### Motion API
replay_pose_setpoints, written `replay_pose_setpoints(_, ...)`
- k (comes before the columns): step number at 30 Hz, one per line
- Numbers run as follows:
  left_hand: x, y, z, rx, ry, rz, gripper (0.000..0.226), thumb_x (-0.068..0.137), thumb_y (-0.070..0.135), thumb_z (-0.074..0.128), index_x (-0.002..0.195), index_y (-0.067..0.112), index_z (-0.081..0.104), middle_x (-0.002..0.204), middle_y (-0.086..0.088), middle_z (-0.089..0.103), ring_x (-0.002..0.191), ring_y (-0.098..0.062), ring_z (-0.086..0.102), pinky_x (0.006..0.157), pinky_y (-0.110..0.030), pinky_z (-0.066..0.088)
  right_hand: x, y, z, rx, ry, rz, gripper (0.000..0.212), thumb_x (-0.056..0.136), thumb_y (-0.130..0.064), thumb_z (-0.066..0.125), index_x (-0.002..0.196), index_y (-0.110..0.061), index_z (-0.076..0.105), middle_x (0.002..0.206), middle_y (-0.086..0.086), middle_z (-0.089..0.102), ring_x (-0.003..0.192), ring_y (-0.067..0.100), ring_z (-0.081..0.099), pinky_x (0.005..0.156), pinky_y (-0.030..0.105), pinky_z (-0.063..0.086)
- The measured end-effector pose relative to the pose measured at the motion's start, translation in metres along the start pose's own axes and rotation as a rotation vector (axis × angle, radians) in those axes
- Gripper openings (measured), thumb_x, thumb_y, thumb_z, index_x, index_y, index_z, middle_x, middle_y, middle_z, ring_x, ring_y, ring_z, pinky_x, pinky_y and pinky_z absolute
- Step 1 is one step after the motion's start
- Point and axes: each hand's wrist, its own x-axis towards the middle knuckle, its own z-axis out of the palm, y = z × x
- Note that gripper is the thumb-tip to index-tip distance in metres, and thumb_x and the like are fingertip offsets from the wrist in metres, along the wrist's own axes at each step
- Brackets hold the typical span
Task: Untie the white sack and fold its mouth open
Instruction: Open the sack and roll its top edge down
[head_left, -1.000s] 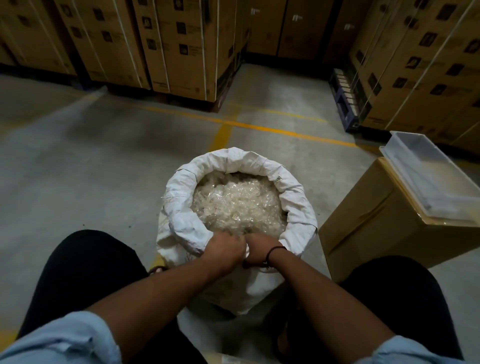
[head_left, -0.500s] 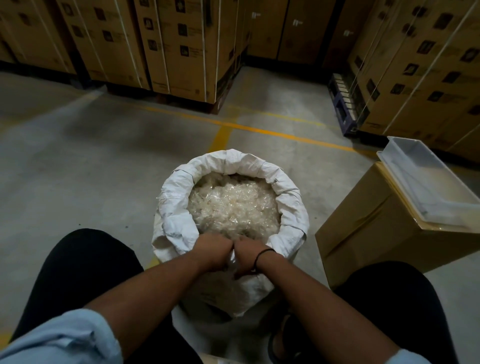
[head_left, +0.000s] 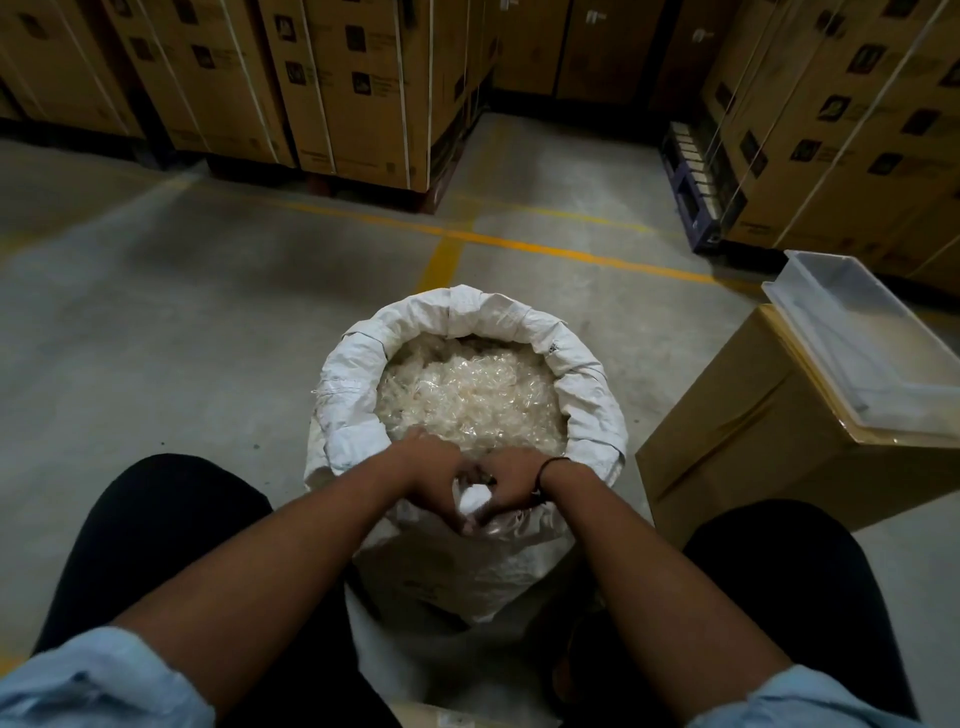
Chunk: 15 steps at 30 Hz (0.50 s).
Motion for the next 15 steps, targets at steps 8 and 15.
replay_pose_setpoints(8, 0.006, -0.047, -0.016, -0.166, 0.297, -0.194, 0.086, 0.069, 0.082, 0.058, 0.138, 0.03, 0.053, 0.146, -0.002, 0.051, 0.128, -0.022, 0.053, 0.108, -0.043, 0.043, -0.004, 0.023, -0.019, 0.018, 0.464, 0.292, 0.089, 0.083, -0.068, 0.056, 0.152, -0.018, 0.029, 0.159, 0.01, 0.028, 0.149, 0.031, 0.016, 0.12, 0.051, 0.02)
replay_pose_setpoints(15, 0.056, -0.09, -0.038, -0.521, 0.392, -0.225, 0.069, 0.086, 0.052, 0.071, 0.143, 0.017, 0.051, 0.144, -0.002, 0.056, 0.13, -0.021, 0.054, 0.109, -0.039, 0.045, 0.039, 0.057, -0.053, 0.093, 0.491, 0.378, 0.096, 0.084, -0.071, 0.053, 0.155, -0.017, 0.018, 0.164, 0.018, 0.009, 0.152, 0.037, -0.004, 0.123, 0.05, 0.009)
